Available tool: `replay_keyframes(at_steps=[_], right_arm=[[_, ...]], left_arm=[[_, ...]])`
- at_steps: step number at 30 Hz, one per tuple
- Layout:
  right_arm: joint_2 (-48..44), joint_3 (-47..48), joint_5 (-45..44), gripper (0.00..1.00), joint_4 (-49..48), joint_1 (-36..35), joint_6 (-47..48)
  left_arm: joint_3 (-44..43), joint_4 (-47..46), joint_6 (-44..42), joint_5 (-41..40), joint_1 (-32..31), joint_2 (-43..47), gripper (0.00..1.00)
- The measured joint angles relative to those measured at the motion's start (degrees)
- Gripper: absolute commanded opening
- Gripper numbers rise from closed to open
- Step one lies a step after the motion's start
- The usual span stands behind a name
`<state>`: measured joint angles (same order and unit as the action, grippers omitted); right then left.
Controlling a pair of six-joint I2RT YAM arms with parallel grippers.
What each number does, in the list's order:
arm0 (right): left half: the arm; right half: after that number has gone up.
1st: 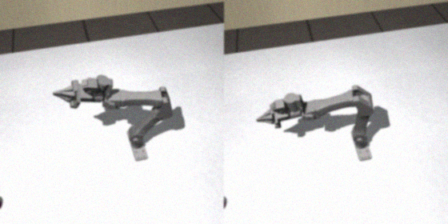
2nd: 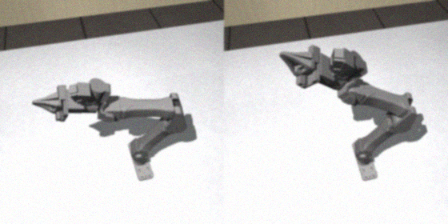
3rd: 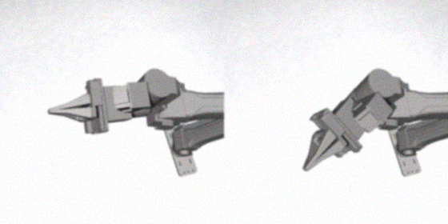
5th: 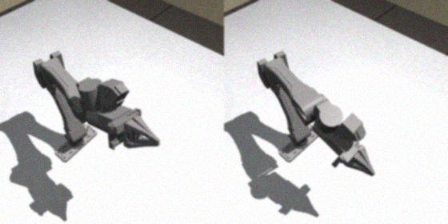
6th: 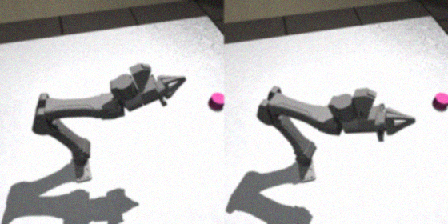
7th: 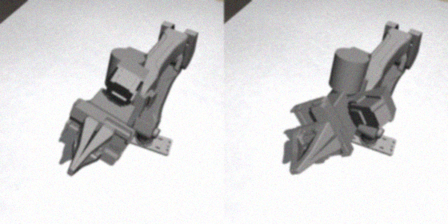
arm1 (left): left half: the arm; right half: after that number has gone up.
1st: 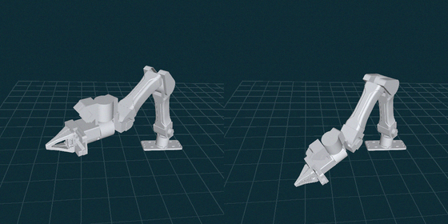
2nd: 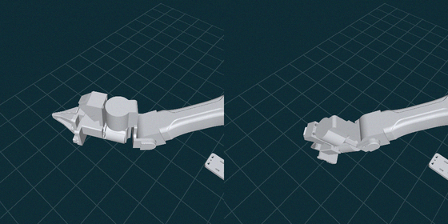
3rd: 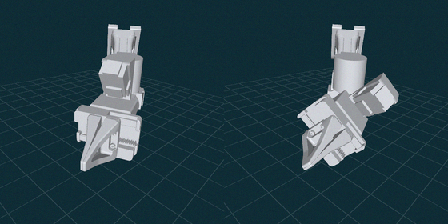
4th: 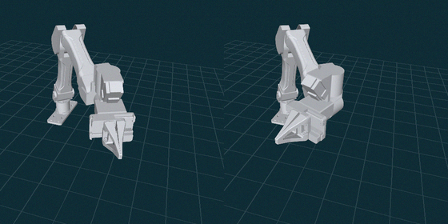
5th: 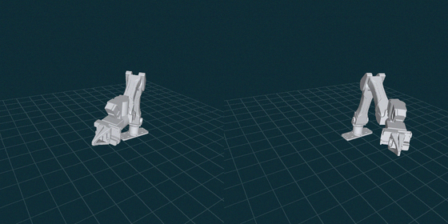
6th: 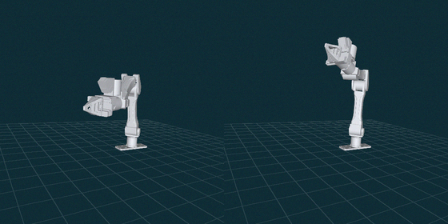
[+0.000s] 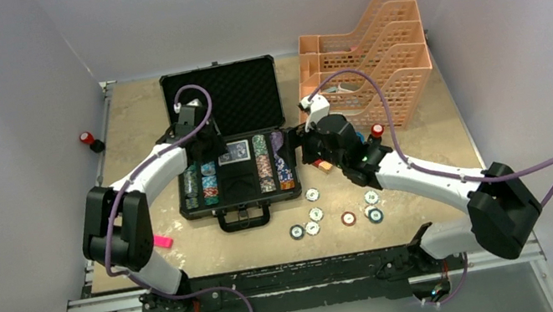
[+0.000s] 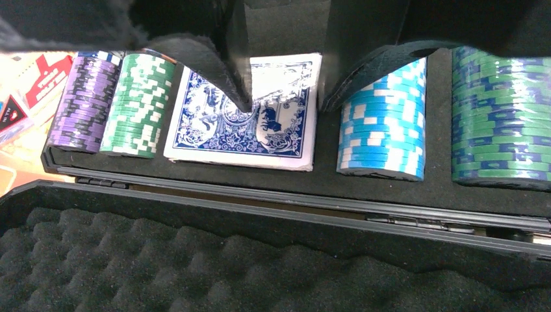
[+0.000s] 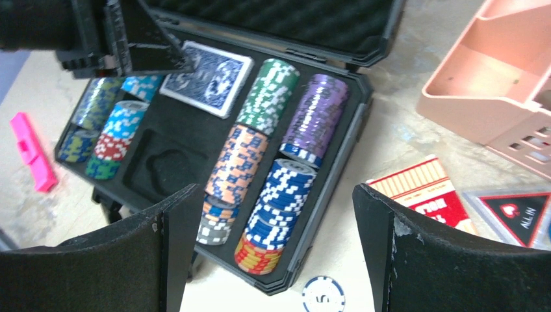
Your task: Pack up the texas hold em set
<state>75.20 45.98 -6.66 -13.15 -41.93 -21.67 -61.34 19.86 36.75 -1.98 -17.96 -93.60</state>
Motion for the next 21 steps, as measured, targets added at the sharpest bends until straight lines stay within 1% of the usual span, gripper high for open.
replay_keyframes(at_steps=[3,6,9,12,18,21], right_arm=[[0.9,1.6,-2.6,0.91,2.0,1.3,-0.5],[1.6,2.7,-3.4,0.91,3.8,4.3,-0.8],[3.2,3.3,-3.3,0.91,5.2,8.0,-0.2],[6.5,5.1,-4.3,0.91,8.6,10.0,1.7],[14.3,9.3,-3.4,0.92,16.6,10.5,8.8],[16.7,9.9,-1.8,0.92,19.4,10.5,11.5]], left_arm=[[-0.3,1.6,-0.5,0.4,-0.3,1.0,0.49],[-0.5,3.7,-1.0,0.8,-0.5,3.7,0.5],[-0.7,4.7,-1.8,1.8,-0.5,8.4,0.5],[-0.7,4.7,-2.4,2.4,-0.5,14.1,0.5],[2.9,-0.4,-3.6,2.4,-0.5,28.1,0.52],[4.9,-2.8,-4.0,2.6,-0.5,31.9,0.53]])
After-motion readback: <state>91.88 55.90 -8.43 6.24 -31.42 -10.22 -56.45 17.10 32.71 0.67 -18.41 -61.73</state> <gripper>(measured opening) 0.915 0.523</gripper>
